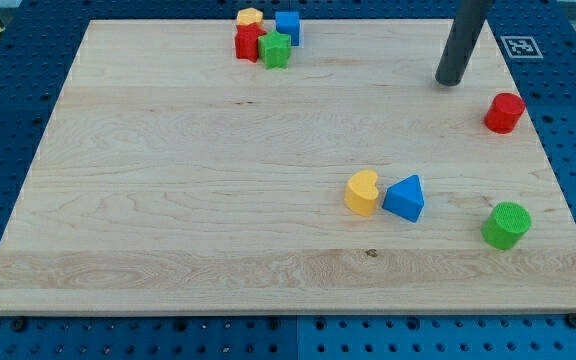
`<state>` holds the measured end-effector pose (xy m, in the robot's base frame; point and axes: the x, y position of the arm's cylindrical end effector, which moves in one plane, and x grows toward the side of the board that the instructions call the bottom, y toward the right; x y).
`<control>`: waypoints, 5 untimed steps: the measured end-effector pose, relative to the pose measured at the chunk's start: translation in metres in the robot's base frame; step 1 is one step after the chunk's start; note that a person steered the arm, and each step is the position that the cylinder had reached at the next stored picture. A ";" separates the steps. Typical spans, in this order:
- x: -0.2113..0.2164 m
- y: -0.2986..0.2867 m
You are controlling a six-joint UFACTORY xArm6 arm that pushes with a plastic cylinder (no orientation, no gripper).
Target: Slide the red circle slightly up
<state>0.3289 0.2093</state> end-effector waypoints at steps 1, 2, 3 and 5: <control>0.019 0.011; 0.049 -0.006; 0.082 -0.020; 0.103 0.076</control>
